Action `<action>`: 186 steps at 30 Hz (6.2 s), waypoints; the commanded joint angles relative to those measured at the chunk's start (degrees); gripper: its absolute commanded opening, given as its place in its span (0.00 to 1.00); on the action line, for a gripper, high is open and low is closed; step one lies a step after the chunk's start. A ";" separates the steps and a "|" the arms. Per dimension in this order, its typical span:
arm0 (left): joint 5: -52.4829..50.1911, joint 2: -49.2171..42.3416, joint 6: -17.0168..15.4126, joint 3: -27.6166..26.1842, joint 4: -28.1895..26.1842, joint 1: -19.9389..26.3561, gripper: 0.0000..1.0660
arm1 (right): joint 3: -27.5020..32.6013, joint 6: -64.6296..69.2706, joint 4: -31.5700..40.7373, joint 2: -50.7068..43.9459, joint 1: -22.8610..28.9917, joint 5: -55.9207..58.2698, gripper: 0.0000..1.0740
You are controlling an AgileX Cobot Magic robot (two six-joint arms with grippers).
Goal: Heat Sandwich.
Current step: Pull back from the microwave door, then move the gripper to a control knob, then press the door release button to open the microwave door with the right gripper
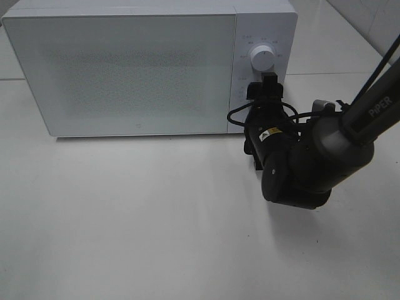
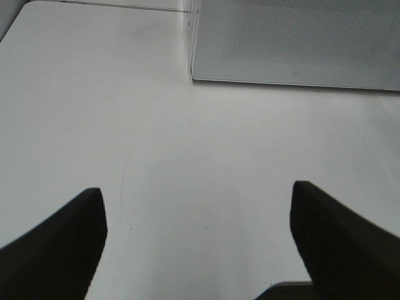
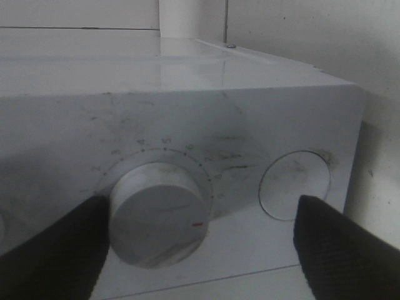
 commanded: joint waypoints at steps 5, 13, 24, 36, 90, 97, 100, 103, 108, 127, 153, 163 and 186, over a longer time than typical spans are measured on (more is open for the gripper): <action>-0.80 -1.38 0.00 0.17 -0.29 0.06 0.71 | 0.52 -1.20 -1.03 -1.66 -0.40 -12.61 0.69; -0.80 -1.38 0.00 0.17 -0.29 0.06 0.71 | 6.07 -0.97 -2.52 -6.65 -0.40 -12.61 0.69; -0.80 -1.38 0.00 0.17 -0.29 0.06 0.71 | 17.65 -4.98 -7.10 -15.07 -0.40 -12.61 0.69; -0.80 -1.38 0.00 0.17 -0.29 0.06 0.71 | 28.25 -39.30 -16.90 -24.12 -0.40 -11.29 0.69; -0.80 -1.32 0.00 0.17 -0.29 0.06 0.71 | 11.63 -67.27 -46.24 -68.01 -31.34 123.59 0.69; -0.80 -1.32 0.00 0.17 -0.29 0.06 0.71 | 18.22 -67.49 -39.99 -85.71 -31.23 124.56 0.69; -0.80 -1.15 0.00 0.17 -0.29 0.06 0.71 | 18.16 -67.49 -38.79 -96.83 -31.23 124.45 0.69; -0.80 -1.09 0.00 0.17 -0.29 0.06 0.71 | 18.16 -67.49 -38.79 -101.24 -31.23 124.45 0.69; -0.80 -1.09 0.00 0.17 -0.29 0.06 0.71 | 18.16 -67.49 -38.79 -111.33 -31.23 124.39 0.69; -0.80 -0.40 0.00 0.17 -0.29 0.06 0.71 | 18.16 -74.48 -38.85 -124.22 -31.11 124.45 0.69; -0.80 -0.40 0.00 0.17 -0.29 0.06 0.71 | 18.16 -77.81 -36.61 -124.22 -38.56 124.50 0.69; -0.80 -0.40 0.00 0.17 -0.29 0.06 0.71 | 18.16 -77.81 -36.61 -124.22 -38.56 124.50 0.69; -0.80 -0.40 0.00 0.17 -0.29 0.06 0.71 | 18.16 -77.64 -36.61 -124.22 -38.56 124.50 0.69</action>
